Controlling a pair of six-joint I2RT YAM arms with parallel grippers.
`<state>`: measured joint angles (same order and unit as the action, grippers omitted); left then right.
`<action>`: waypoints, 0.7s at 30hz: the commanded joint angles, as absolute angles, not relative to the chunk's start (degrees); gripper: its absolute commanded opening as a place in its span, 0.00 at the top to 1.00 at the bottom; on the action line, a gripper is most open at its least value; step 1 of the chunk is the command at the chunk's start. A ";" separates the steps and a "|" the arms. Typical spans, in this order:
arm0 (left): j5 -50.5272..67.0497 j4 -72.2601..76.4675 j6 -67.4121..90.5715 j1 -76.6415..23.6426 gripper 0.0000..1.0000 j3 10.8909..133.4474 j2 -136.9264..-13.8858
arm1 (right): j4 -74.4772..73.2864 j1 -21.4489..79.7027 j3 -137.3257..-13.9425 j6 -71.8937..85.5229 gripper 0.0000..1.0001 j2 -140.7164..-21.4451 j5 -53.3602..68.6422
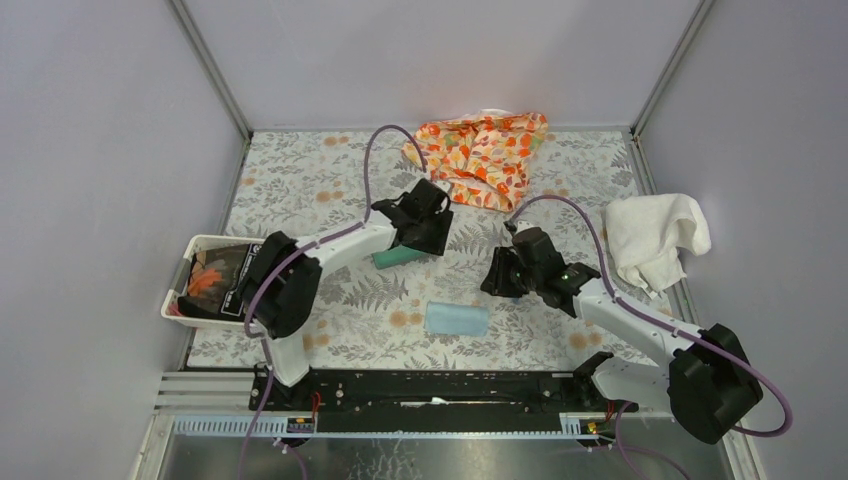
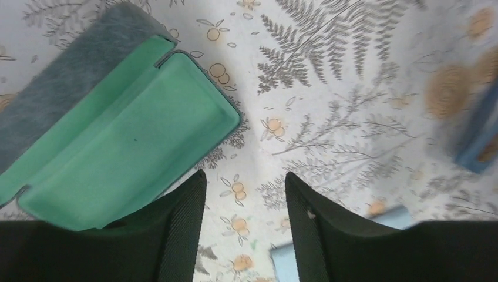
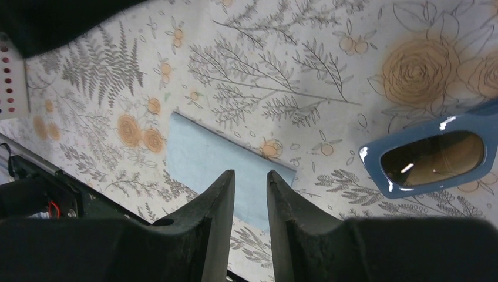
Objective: Organize the sunglasses
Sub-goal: Adjust the sunglasses case at the center of the board, then pick up the glasses cleaning cloth from the center of the board.
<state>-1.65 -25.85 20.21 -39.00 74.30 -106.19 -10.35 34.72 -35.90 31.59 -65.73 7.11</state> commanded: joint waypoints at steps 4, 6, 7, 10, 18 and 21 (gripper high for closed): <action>4.12 -24.57 32.92 -39.26 0.36 68.58 -92.04 | -11.28 34.72 -29.44 36.09 0.58 -62.97 8.05; 5.56 -21.20 38.22 -40.23 0.34 61.84 -87.08 | -10.81 34.92 -27.21 38.39 0.58 -61.64 8.06; 5.61 -19.71 40.42 -40.96 0.33 58.75 -84.79 | -10.67 35.16 -26.21 39.56 0.57 -60.98 7.85; 5.72 -16.02 45.64 -43.32 0.28 50.78 -80.33 | -10.01 36.03 -24.02 42.72 0.57 -59.75 6.51; 7.80 -11.91 50.95 -47.62 0.31 41.40 -81.88 | -5.67 40.88 -22.06 48.93 0.57 -63.50 4.36; 8.02 -10.56 51.41 -48.31 0.34 39.99 -82.82 | -4.30 41.97 -22.16 49.91 0.57 -65.43 4.31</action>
